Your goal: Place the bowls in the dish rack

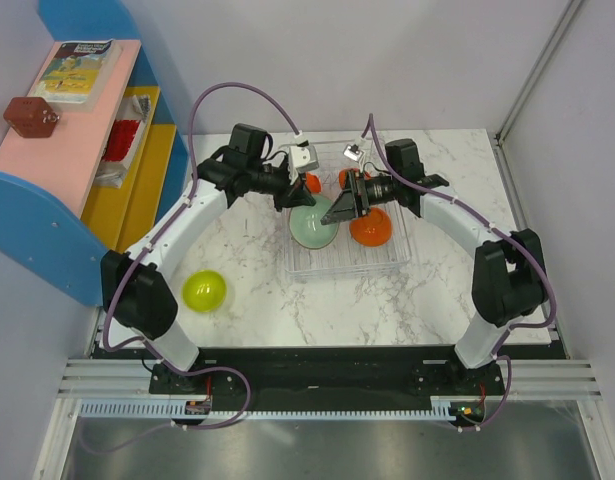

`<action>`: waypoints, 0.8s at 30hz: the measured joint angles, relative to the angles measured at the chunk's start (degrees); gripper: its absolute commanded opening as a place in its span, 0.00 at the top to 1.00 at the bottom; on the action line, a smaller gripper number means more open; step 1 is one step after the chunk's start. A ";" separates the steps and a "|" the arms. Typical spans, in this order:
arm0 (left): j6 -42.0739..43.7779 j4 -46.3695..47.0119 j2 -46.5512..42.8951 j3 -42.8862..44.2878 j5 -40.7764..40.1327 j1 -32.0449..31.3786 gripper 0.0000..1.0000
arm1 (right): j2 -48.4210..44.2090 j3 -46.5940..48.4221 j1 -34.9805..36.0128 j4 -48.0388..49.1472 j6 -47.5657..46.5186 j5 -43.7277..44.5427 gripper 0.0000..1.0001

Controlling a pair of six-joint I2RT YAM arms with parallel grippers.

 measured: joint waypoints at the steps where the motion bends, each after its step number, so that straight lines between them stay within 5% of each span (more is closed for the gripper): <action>1: 0.00 0.00 0.00 0.04 -0.02 0.00 0.98 | 0.20 0.00 -0.02 -0.02 0.00 -0.72 0.02; 24: 0.00 0.00 0.00 0.55 -0.20 -0.11 0.98 | 0.76 -0.83 -2.95 0.02 -0.90 -10.49 0.07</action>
